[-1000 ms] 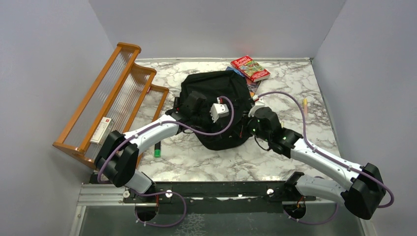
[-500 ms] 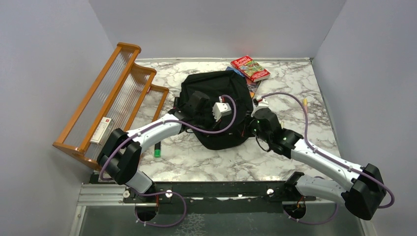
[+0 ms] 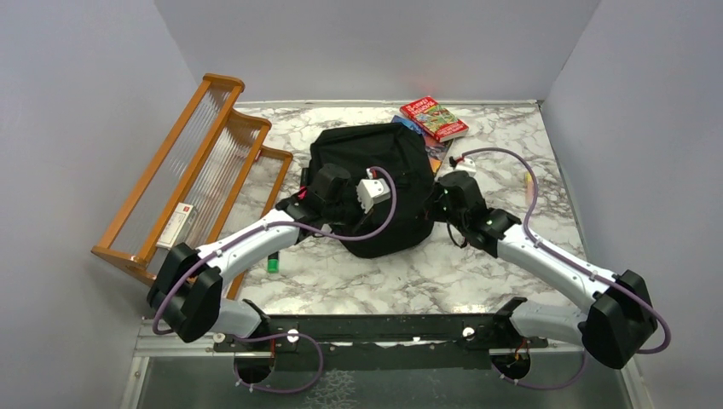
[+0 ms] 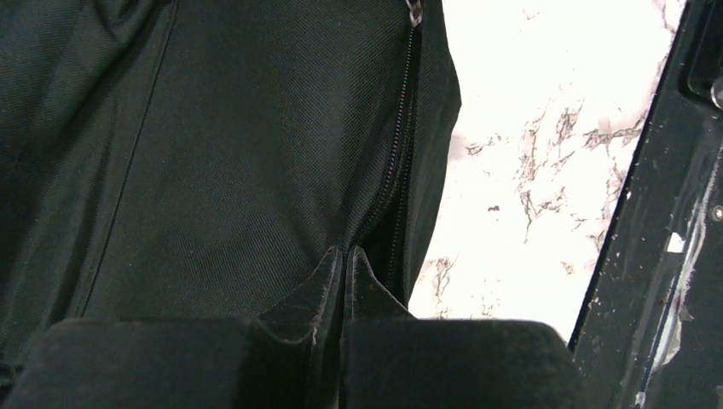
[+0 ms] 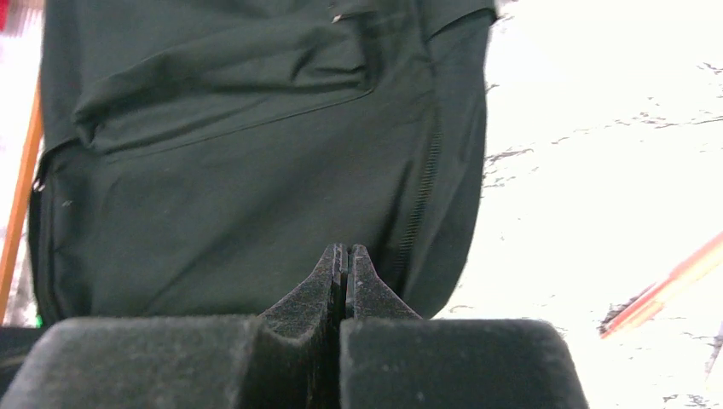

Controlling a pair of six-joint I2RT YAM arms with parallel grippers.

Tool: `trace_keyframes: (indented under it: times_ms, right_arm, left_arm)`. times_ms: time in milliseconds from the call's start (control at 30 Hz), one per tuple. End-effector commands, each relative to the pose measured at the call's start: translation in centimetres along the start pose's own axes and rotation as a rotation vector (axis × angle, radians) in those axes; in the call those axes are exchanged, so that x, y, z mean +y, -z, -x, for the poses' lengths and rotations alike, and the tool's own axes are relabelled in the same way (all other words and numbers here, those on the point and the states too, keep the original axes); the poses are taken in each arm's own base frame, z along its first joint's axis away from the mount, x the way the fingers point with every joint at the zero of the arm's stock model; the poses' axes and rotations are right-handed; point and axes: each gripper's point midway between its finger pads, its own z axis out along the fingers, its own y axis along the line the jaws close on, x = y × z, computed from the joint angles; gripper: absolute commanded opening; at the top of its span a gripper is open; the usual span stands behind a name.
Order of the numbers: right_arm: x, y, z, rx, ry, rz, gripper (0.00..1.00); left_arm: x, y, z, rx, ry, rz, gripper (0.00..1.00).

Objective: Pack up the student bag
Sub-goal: Unzip the student bag at the center of the board.

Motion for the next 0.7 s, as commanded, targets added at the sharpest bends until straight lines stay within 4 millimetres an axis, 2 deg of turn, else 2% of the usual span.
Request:
trace_keyframes:
  times_ms: [0,267,367,433,567,667]
  right_arm:
    - [-1.7,-1.2,4.5,-0.128,-0.032,-0.079,0.00]
    - [-3.6,-3.2,8.6,-0.235,-0.033,-0.146,0.00]
    - [-4.4,-4.4,9.5,-0.237,-0.030,-0.161,0.00]
    - [-4.1,-5.4,10.6,-0.264,-0.028,-0.132,0.01]
    - [-4.2,-7.6,11.5,-0.262,-0.001,-0.080,0.01]
    - [-2.2,-7.5,11.9,-0.236,0.043,0.032,0.00]
  left_arm:
    - [0.4,1.3,-0.4,-0.003,0.021,0.075,0.00]
    - [1.0,2.7,0.4,-0.065,0.001,0.150,0.00]
    - [1.0,3.0,0.4,-0.072,-0.013,0.164,0.00]
    - [1.0,3.2,0.4,-0.076,-0.016,0.165,0.00]
    - [1.0,3.5,0.7,-0.090,-0.021,0.177,0.00]
    - [1.7,3.8,1.4,-0.113,-0.013,0.220,0.00]
